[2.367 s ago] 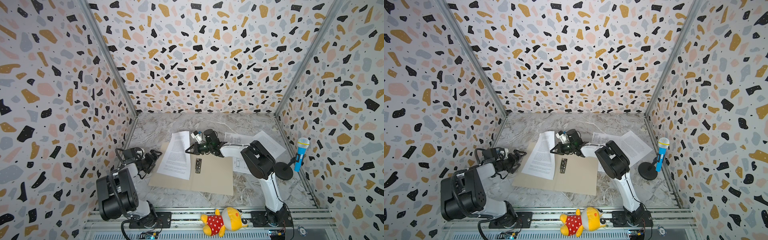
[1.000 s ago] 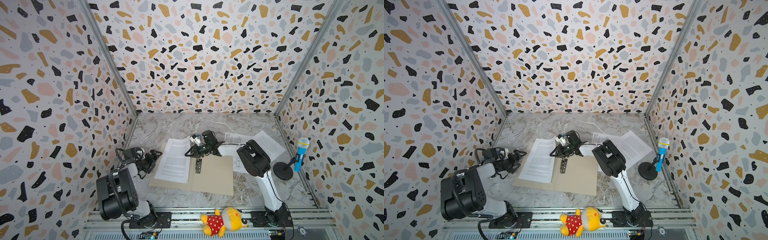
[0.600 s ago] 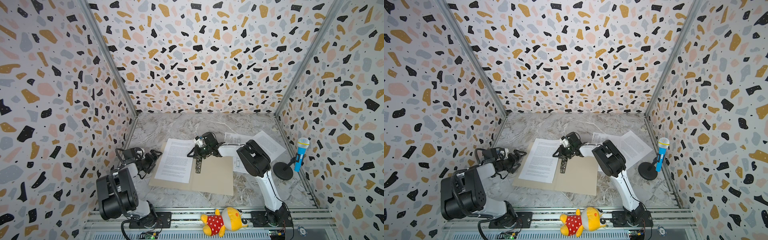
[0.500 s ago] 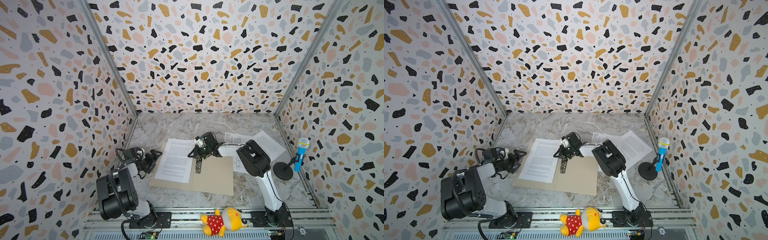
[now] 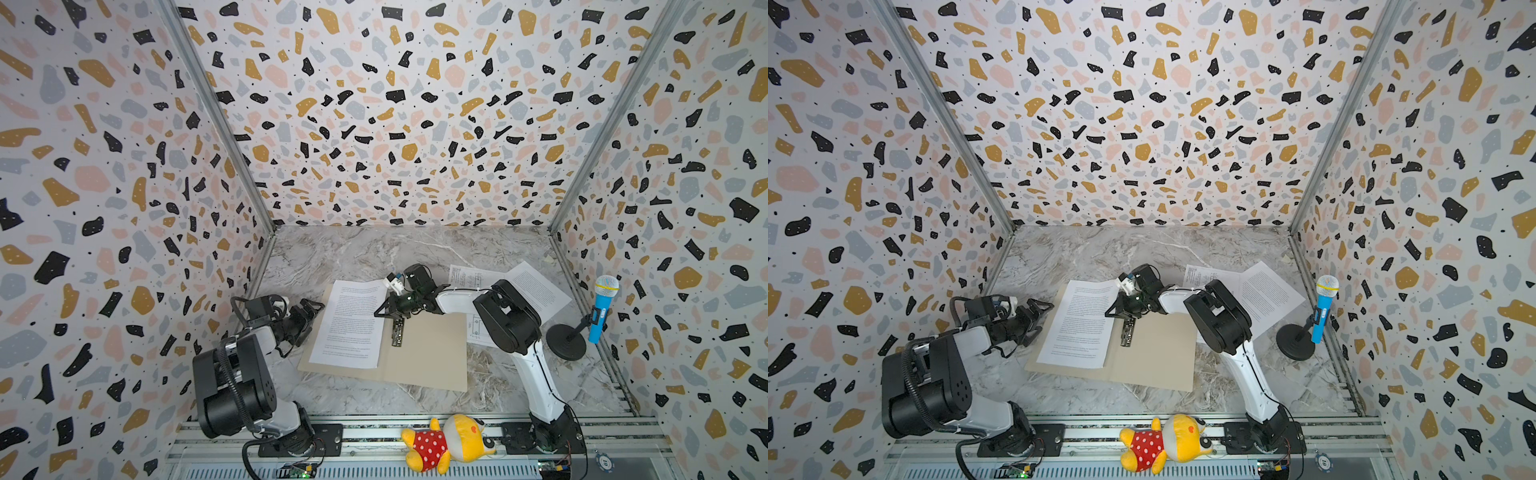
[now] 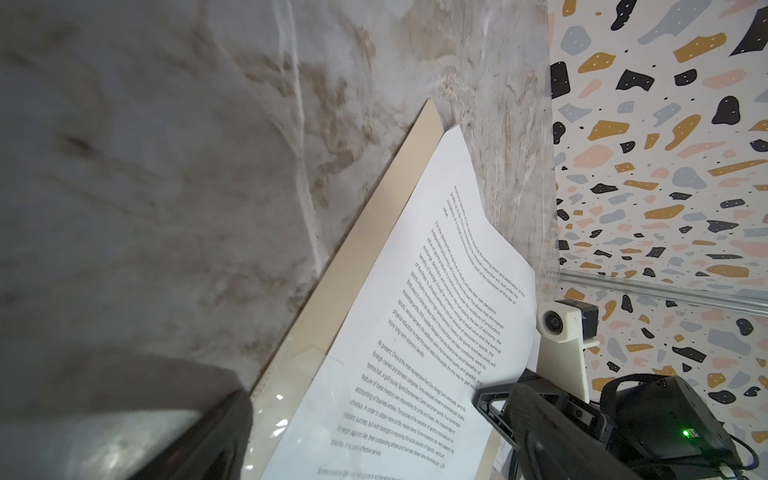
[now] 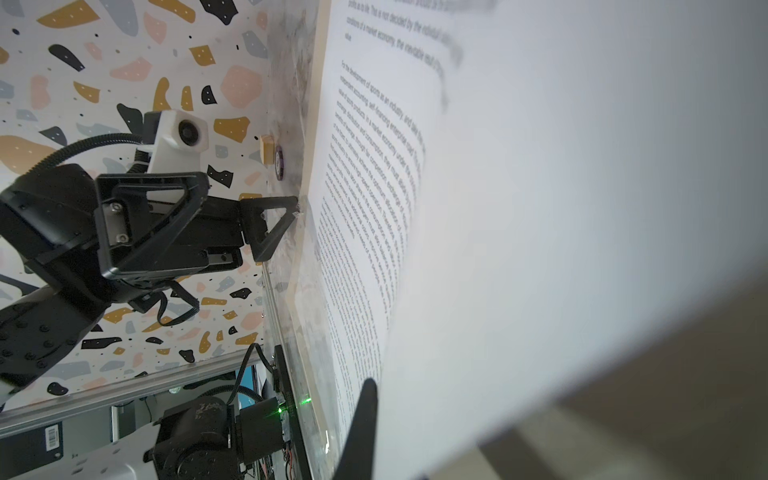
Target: Put the files into the folder
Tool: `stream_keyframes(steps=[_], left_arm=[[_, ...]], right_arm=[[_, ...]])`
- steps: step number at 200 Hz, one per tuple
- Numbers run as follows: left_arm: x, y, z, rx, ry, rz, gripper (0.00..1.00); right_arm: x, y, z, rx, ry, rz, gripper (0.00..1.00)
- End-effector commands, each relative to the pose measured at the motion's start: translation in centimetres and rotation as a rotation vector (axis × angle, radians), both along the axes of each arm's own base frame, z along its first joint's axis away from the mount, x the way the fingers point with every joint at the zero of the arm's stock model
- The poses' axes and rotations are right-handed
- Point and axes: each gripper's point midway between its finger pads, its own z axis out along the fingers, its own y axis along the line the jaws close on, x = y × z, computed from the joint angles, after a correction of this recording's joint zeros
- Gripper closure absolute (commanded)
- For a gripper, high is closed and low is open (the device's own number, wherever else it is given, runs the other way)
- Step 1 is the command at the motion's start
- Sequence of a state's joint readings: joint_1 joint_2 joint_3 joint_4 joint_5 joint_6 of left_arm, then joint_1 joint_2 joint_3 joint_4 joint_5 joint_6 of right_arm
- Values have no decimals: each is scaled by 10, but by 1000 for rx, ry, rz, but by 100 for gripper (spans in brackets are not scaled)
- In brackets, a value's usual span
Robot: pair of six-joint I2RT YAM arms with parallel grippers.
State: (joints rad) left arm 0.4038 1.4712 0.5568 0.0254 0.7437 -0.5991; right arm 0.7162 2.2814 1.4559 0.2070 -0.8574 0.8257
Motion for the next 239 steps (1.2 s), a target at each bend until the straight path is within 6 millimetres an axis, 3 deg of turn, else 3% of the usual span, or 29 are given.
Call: stream_keyframes(steps=[1,100,239], left_arm=[[-4,-2,-7,-23,29,3,2],[-4,-3,-8,-27,33,0,2],[-5,-3,-8,-29,34,4,2]], right_arm=[[-1,4,15,41,-31,47,100],[-4,21,17,66,-6,26,100],[-14,17,9,23,49,-56,100]])
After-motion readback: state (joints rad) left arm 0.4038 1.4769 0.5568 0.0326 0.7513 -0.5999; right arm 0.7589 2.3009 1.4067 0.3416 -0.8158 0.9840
